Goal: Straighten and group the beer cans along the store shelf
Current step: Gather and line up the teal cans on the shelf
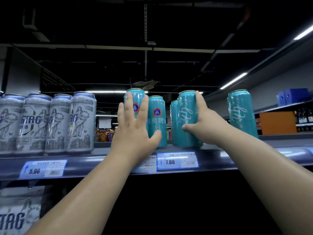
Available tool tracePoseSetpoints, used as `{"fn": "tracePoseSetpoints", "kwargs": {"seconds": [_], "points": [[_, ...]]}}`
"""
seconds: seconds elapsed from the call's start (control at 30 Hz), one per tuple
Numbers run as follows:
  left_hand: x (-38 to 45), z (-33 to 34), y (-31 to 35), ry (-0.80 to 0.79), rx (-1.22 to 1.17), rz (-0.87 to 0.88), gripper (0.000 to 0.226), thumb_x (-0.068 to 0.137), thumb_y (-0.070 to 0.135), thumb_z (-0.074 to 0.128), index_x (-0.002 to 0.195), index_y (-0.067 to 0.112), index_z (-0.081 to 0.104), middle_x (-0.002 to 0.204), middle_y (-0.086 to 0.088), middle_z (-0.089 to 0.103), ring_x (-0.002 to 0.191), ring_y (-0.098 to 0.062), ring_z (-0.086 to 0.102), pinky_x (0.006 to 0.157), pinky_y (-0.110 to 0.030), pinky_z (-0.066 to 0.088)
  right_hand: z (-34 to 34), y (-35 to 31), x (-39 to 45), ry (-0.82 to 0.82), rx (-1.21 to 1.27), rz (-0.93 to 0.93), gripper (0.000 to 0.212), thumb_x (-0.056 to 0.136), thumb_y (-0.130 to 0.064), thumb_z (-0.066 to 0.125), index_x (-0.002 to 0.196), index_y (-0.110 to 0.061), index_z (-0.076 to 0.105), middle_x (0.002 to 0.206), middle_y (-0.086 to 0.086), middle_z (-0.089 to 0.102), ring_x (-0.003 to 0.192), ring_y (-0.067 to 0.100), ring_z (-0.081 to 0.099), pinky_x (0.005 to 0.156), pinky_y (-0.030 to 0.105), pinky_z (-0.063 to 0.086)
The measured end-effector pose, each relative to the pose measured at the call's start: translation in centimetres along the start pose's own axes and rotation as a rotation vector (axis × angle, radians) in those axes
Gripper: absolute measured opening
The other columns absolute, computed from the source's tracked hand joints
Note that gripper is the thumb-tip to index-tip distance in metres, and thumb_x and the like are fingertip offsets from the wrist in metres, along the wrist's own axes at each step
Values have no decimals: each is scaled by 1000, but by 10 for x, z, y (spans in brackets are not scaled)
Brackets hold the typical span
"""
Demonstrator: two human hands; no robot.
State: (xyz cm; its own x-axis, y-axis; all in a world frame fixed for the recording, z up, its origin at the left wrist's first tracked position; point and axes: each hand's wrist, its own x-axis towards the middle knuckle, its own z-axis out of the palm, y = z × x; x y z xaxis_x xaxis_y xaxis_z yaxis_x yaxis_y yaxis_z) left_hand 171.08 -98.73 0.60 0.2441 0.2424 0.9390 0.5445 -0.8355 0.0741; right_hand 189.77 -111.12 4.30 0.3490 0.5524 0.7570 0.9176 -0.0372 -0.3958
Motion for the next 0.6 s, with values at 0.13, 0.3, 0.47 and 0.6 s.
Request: {"fn": "tracePoseSetpoints", "kwargs": {"seconds": [0.13,0.3,0.47,0.6], "points": [[0,1,-1,18,-27,2,93,76,78,33,152,45,-11,160,8,-27,149,-27,-13,116,-53,15,12,-21,-13,28,157,-132,115,84,-36,77,155,-49,-12,109,-10,62,96,10,63,78,26,45],[-1,1,-2,30,-18,22,84,82,80,21,153,44,-7,161,4,-25,148,-25,-19,118,-52,5,30,-36,-24,43,188,-198,99,89,-41,71,156,-53,-1,120,-6,63,102,14,62,86,32,52],[-3,-1,-1,4,12,40,77,84,73,22,153,47,-2,161,3,-25,146,-23,-25,118,-51,-1,47,-41,-24,38,130,-233,87,93,-34,62,157,-52,5,100,-18,53,83,0,53,67,23,42],[-6,-4,1,6,84,89,74,86,66,21,155,42,10,164,-1,-18,146,-26,-25,119,-52,-2,43,-32,-21,-141,288,-239,97,83,-33,70,153,-60,8,114,-38,45,99,-20,54,74,8,46]]}}
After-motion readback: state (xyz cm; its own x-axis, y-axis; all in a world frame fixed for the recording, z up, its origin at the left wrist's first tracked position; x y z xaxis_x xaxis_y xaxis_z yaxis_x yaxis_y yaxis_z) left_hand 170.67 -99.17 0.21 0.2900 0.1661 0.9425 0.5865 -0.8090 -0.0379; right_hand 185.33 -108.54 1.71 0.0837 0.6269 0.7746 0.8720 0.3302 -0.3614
